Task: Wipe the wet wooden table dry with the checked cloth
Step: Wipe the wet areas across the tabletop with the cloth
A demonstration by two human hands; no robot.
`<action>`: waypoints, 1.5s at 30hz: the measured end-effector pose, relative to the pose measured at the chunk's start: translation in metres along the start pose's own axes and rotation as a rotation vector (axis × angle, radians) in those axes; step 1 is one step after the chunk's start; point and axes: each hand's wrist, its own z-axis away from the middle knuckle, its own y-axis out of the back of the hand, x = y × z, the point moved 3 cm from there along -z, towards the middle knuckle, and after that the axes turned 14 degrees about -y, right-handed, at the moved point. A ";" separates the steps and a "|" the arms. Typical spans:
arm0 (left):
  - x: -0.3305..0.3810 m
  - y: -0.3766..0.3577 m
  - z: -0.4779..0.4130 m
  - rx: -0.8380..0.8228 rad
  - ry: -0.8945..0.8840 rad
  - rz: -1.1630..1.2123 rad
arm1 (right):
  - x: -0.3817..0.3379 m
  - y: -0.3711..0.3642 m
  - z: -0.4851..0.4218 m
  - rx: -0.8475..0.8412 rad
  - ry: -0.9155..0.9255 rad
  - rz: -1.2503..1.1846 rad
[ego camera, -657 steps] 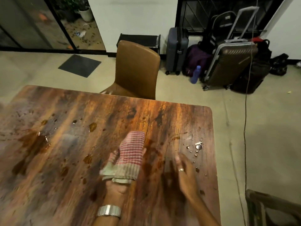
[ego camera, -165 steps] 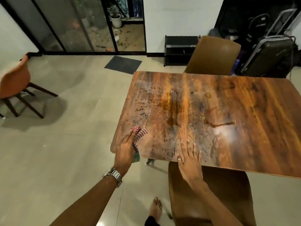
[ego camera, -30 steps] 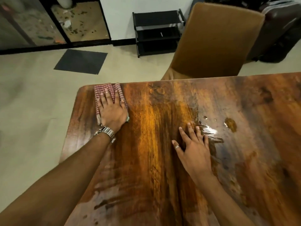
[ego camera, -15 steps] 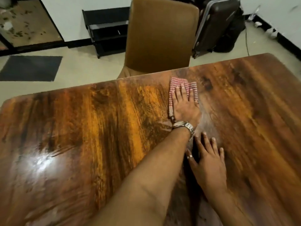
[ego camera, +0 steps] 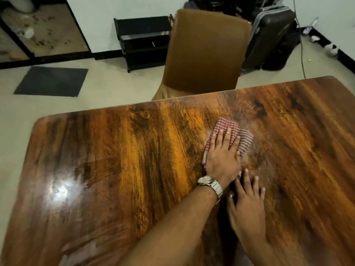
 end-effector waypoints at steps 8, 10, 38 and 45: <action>-0.240 0.080 0.112 0.084 0.409 -0.129 | -0.129 -0.023 0.030 -0.105 0.316 0.018; -0.296 0.096 0.165 0.097 0.524 -0.144 | -0.149 -0.030 0.038 -0.115 0.340 0.034; -0.220 0.077 -0.005 0.078 0.418 -0.125 | -0.140 -0.019 0.004 -0.081 0.261 0.035; -0.116 0.044 -0.123 0.085 0.264 -0.077 | -0.026 0.012 -0.064 -0.082 0.017 0.029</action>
